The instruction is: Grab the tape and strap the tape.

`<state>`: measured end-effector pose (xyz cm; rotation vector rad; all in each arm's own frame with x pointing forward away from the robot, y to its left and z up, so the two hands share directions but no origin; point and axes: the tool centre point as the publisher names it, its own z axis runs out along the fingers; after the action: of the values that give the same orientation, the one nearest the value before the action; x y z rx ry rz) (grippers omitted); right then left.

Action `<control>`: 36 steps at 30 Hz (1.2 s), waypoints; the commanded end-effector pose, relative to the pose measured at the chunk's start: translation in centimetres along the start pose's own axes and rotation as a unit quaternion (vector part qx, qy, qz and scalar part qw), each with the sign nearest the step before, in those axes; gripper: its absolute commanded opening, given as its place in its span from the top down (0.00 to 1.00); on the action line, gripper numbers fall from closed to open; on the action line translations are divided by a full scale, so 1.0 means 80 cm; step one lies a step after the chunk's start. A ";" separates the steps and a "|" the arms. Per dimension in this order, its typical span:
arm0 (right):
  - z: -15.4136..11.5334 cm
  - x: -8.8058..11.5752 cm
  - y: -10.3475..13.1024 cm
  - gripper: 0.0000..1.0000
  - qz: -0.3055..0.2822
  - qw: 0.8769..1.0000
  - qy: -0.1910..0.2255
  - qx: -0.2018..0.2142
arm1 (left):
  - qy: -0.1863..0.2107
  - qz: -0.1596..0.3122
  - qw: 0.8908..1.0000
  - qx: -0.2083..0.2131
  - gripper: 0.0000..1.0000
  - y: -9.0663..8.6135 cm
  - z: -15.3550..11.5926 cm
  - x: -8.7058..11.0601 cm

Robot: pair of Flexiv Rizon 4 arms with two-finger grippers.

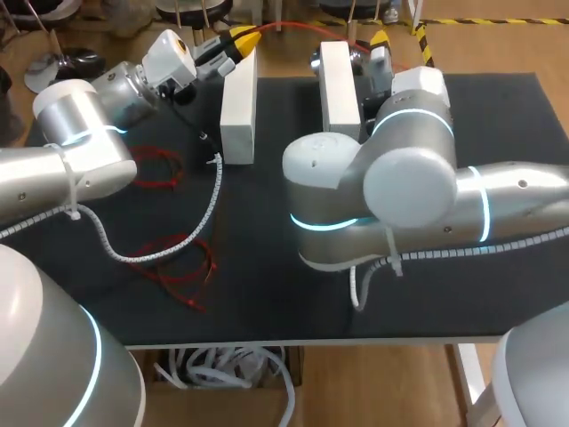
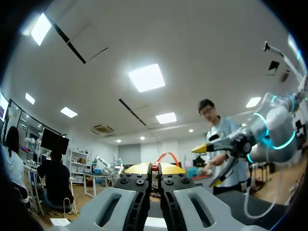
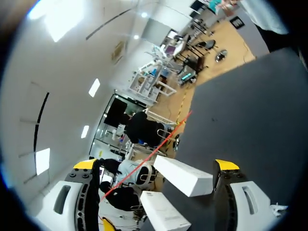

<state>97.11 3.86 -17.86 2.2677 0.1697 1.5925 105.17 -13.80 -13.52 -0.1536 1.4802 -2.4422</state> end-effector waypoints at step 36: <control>0.064 0.035 -0.025 0.00 0.265 0.959 0.067 0.070 | 0.000 0.001 1.000 0.002 1.00 0.002 0.000 0.000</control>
<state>102.36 4.38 -17.74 2.4785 -0.2705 2.0975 105.18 -13.80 -13.52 -0.1536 1.4803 -2.4422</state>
